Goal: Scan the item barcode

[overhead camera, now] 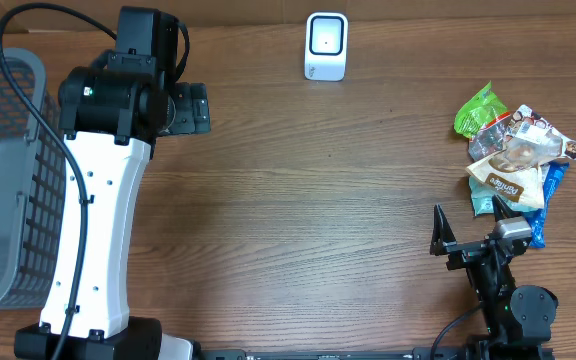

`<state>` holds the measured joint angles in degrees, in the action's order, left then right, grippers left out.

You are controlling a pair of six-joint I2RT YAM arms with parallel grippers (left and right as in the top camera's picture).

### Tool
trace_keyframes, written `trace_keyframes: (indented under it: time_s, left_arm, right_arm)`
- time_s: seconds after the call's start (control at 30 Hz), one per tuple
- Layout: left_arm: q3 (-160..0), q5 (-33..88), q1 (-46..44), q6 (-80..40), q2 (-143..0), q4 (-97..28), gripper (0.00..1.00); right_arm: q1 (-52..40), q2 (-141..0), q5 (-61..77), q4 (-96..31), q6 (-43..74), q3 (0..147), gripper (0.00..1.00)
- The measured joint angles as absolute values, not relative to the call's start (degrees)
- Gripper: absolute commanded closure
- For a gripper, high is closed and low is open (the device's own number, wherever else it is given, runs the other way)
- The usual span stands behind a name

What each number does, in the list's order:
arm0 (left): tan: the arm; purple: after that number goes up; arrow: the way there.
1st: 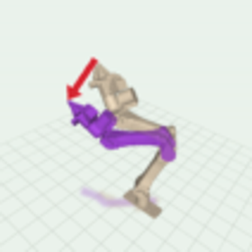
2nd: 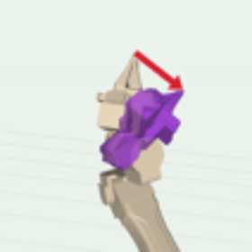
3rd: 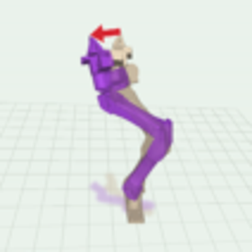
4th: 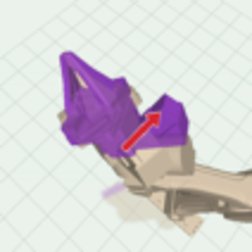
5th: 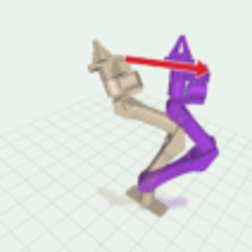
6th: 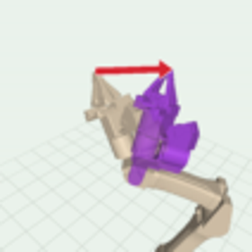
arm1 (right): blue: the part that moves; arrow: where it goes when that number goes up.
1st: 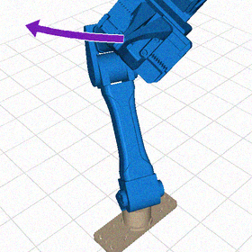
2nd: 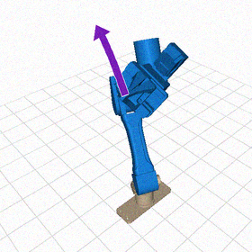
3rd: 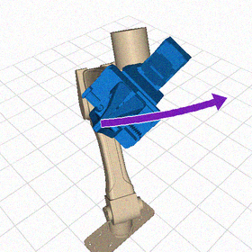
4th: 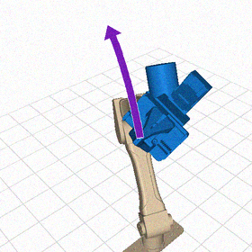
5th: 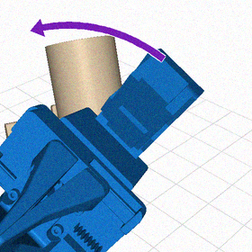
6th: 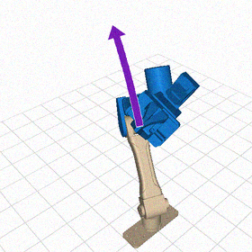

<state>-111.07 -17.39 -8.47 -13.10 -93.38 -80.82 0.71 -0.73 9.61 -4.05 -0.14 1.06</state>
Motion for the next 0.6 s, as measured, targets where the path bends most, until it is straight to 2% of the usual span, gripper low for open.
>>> trace_keyframes:
  time_s: [0.3, 0.43, 0.6]
  left_arm:
    - [-109.3, -17.4, -8.5, -12.6, -86.6, -77.5, 0.00]
    - [-99.3, -17.2, -8.5, -12.0, -74.6, -63.6, 0.00]
    - [-78.2, -16.1, -7.2, -11.4, -58.7, -43.1, 0.00]
  right_arm:
    - [0.7, -0.7, 9.6, -4.1, -0.1, 1.1, 0.00]
    - [0.7, -0.7, 9.6, -4.1, -0.1, 1.1, 0.00]
    - [0.7, -0.7, 9.6, -4.1, 0.0, 1.1, 0.00]
